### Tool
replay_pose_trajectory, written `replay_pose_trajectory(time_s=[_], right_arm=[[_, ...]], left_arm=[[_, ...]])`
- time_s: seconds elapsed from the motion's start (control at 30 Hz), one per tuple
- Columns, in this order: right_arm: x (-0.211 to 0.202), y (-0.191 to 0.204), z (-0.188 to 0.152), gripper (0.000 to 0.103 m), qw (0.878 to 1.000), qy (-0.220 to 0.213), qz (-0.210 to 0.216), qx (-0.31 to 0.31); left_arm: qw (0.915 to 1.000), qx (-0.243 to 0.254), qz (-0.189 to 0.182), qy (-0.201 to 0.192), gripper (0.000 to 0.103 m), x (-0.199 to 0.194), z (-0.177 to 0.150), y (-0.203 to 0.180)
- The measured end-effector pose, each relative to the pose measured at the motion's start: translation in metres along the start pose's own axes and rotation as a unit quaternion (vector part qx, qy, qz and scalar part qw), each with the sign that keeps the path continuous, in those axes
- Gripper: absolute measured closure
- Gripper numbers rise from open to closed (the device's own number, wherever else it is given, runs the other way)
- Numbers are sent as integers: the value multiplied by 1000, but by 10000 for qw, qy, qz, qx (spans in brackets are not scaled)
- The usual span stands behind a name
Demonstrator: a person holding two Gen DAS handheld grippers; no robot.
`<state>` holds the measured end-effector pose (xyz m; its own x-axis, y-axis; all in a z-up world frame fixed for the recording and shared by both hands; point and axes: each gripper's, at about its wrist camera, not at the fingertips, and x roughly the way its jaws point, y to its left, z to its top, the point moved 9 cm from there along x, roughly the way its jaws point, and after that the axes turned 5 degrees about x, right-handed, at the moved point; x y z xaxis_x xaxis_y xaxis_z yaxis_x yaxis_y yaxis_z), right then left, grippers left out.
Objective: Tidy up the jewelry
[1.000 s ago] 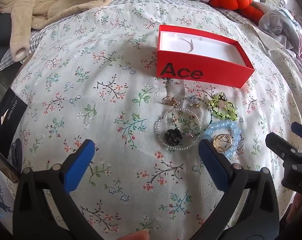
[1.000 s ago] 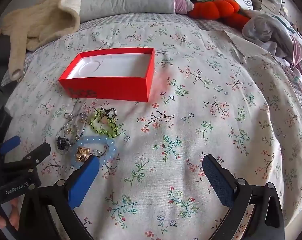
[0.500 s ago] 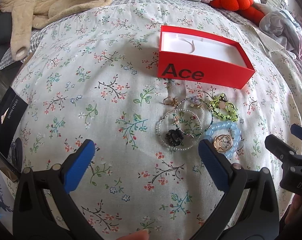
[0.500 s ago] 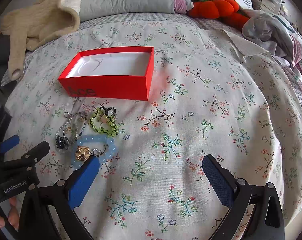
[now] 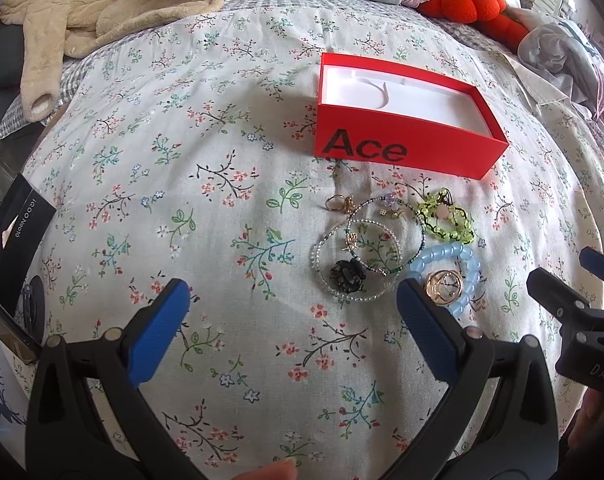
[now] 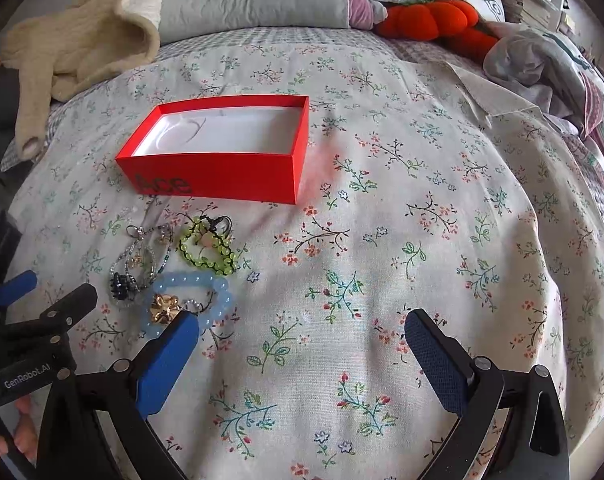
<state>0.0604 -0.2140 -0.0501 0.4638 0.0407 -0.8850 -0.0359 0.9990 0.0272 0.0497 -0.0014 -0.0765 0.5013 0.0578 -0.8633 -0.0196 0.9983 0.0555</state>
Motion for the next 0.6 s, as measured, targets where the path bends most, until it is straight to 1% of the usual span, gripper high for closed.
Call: replay_pose_trajectory(time_s=[0.6], right_arm=[[-3,-1,1,0,10000,-57,-25,9]], left_arm=[[9999,-28,-60,-111,0,-7,2,3]])
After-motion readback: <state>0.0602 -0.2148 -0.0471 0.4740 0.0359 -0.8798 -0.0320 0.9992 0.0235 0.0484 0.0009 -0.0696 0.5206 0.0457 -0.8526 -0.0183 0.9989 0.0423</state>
